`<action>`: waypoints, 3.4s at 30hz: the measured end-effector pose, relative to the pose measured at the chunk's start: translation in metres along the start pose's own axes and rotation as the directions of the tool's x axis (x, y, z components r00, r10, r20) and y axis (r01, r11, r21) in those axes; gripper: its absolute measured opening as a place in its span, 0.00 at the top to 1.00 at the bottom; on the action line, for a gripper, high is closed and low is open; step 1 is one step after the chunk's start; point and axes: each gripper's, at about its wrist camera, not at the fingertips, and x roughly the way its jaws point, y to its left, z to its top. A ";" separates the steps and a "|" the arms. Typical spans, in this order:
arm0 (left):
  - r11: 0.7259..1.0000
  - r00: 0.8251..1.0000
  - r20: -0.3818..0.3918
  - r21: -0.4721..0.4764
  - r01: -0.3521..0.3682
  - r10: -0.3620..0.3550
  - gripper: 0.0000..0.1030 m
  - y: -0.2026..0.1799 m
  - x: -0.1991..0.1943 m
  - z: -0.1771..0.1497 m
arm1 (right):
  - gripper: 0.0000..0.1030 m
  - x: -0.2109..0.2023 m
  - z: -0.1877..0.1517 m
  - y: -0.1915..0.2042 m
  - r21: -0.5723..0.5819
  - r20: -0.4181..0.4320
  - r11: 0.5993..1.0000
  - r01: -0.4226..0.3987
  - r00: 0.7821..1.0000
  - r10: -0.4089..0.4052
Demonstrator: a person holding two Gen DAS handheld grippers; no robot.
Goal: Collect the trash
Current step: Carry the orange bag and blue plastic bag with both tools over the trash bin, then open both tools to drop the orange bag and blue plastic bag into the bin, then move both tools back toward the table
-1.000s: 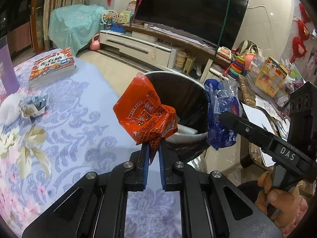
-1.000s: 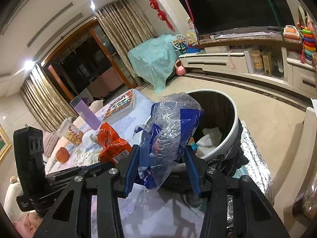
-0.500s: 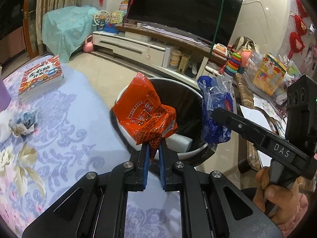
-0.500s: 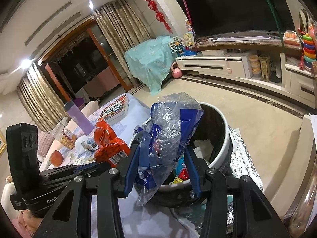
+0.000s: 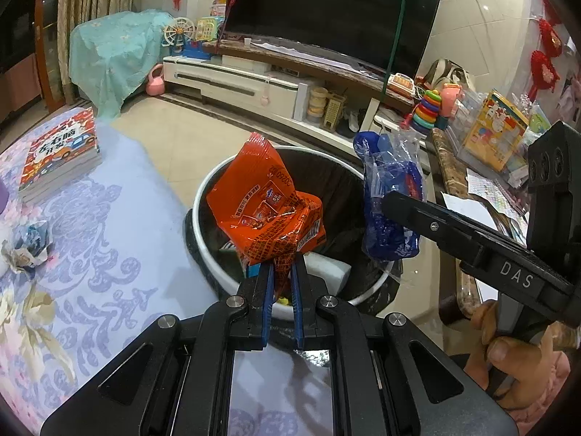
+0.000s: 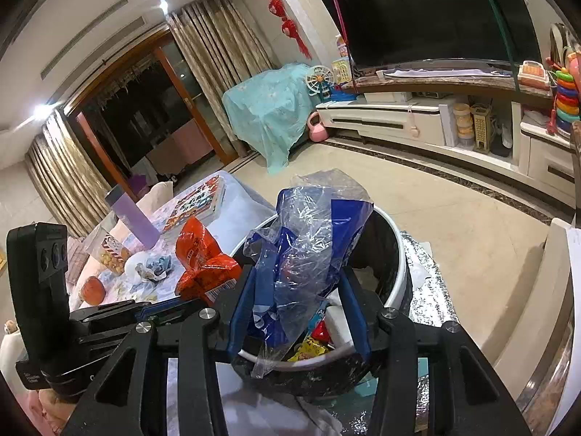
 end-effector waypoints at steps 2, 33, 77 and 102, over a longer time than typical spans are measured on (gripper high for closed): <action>1.000 1.000 -0.007 -0.003 0.002 -0.002 0.92 -0.001 0.004 0.002 | 0.53 0.002 0.001 -0.001 -0.002 -0.004 1.000 0.003 1.000 -0.003; 1.000 0.999 -0.037 0.000 -0.031 0.031 0.53 0.004 0.018 0.005 | 0.28 0.020 0.012 -0.009 0.011 -0.054 1.000 0.027 0.998 -0.027; 0.871 0.952 0.010 -0.405 -0.277 0.307 0.24 0.177 -0.116 -0.151 | 0.02 0.017 -0.079 0.142 -0.101 -0.091 0.983 -0.154 0.985 0.145; 0.770 0.896 -0.024 -0.501 -0.395 0.444 0.24 0.255 -0.153 -0.188 | 0.02 0.084 -0.106 0.214 -0.216 -0.186 0.959 -0.185 0.972 0.145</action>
